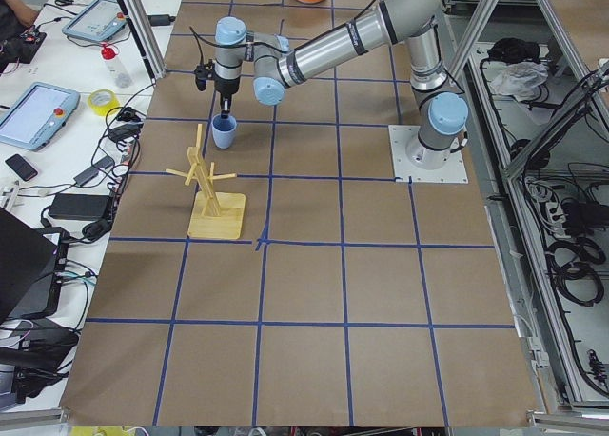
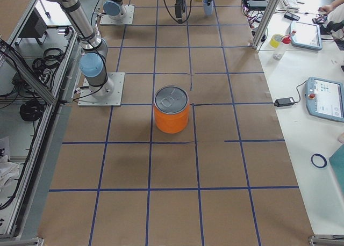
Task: Flip cup
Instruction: 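Set the white cup upright on the table with the left gripper and release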
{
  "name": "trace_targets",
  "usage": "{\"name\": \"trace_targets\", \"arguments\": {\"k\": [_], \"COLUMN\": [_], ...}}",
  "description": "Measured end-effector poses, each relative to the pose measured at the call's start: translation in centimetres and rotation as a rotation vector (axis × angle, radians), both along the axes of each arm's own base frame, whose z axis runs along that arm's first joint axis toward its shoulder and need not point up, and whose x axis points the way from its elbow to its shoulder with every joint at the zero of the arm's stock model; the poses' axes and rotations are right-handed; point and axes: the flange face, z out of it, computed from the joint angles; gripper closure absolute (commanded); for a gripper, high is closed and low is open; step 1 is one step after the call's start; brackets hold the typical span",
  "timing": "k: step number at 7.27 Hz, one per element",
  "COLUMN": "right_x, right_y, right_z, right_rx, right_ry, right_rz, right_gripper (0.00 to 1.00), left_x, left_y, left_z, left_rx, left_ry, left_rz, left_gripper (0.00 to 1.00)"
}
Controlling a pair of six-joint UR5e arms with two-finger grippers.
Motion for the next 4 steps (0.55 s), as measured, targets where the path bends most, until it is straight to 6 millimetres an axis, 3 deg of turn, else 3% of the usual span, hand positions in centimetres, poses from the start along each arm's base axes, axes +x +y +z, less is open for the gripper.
{"name": "trace_targets", "arguments": {"k": [2,3,4], "right_x": [0.2,-0.1,-0.5], "right_y": [-3.5,-4.4,-4.8], "right_z": [0.0,0.4,0.9], "right_rx": [-0.024,-0.035,-0.043], "right_ry": [-0.035,-0.037,-0.037], "right_rz": [0.037,0.039,0.035], "right_gripper": [0.00,0.00,0.00], "left_x": [0.1,0.1,0.0], "left_y": [0.3,0.5,0.7], "left_z": [-1.0,-1.2,-1.2], "left_rx": [0.057,0.081,0.100], "left_ry": [-0.014,-0.001,0.016], "left_rz": [0.003,0.007,0.009], "left_gripper": [1.00,1.00,0.84]}}
